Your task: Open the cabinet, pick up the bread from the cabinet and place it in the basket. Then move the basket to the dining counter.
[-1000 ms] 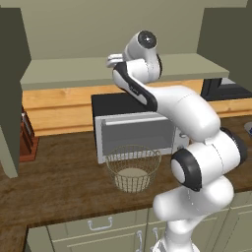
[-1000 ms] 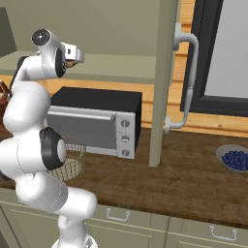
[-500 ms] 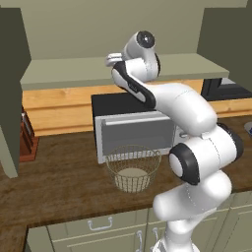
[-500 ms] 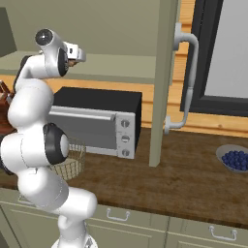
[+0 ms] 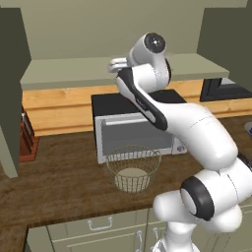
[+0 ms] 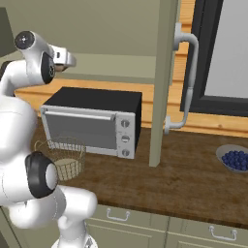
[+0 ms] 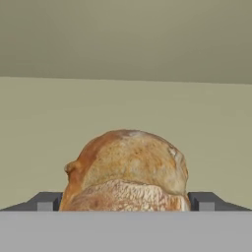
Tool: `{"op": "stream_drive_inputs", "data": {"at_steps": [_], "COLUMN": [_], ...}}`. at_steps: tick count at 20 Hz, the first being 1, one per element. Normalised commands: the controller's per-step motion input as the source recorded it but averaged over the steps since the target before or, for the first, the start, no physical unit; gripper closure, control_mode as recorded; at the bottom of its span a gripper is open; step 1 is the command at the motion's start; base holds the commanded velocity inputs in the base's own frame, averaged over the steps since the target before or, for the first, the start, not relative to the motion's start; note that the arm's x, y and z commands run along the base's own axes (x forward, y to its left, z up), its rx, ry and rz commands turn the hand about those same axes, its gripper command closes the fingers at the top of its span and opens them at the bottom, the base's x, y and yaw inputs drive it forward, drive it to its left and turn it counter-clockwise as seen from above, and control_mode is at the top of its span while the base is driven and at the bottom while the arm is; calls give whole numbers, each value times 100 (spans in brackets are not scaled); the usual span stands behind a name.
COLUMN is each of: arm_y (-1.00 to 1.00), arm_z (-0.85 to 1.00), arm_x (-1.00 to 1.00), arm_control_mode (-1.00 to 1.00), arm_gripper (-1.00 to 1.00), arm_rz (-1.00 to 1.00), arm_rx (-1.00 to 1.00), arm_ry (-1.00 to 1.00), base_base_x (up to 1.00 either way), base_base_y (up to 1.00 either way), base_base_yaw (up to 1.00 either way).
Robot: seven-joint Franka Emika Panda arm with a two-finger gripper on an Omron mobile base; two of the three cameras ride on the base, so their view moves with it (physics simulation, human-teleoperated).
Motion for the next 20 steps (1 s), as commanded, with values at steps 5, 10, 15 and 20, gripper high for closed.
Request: {"op": "stream_drive_inputs", "data": {"at_steps": [5,10,15,20], "arm_y": [0,0,0,0], "arm_z": [10,15,3,0], "arm_x": [-100,-100,-100,-100], "arm_control_mode": [-100,-100,-100,-100], "arm_gripper": [100,100,100,100], "arm_rz": [0,0,-1,0], "arm_rx": [0,2,8,13], "arm_ry": [0,0,0,2], "base_base_x": [0,0,0,0], "base_base_y": [0,0,0,0], "base_base_yaw": [0,0,0,0]}}
